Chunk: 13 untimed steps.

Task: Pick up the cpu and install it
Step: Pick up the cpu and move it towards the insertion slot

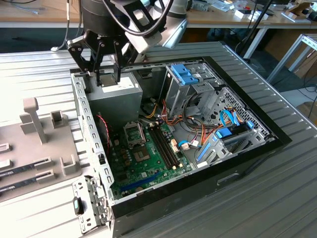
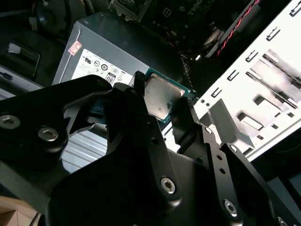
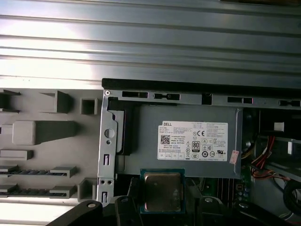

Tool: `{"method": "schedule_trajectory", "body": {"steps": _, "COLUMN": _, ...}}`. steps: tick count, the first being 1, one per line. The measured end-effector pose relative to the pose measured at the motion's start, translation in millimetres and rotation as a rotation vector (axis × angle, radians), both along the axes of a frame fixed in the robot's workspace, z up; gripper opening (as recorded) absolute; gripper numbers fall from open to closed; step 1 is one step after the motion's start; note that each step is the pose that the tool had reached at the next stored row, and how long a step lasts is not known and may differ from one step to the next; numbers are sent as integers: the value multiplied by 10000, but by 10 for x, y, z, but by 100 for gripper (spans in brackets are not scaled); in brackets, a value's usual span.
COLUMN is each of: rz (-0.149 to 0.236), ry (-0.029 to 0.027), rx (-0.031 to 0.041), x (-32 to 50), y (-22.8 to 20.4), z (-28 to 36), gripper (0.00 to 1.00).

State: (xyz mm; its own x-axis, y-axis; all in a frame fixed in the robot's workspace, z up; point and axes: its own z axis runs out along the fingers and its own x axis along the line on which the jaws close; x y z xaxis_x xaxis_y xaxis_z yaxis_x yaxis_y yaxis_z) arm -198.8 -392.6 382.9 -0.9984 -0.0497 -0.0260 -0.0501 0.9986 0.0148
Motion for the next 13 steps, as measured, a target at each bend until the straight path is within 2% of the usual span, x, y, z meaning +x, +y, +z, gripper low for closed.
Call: {"method": "schedule_trajectory", "body": {"steps": 13, "rz": 0, "ry": 0, "rx": 0, "x": 191, "y": 0, "z": -1, "gripper": 47}}
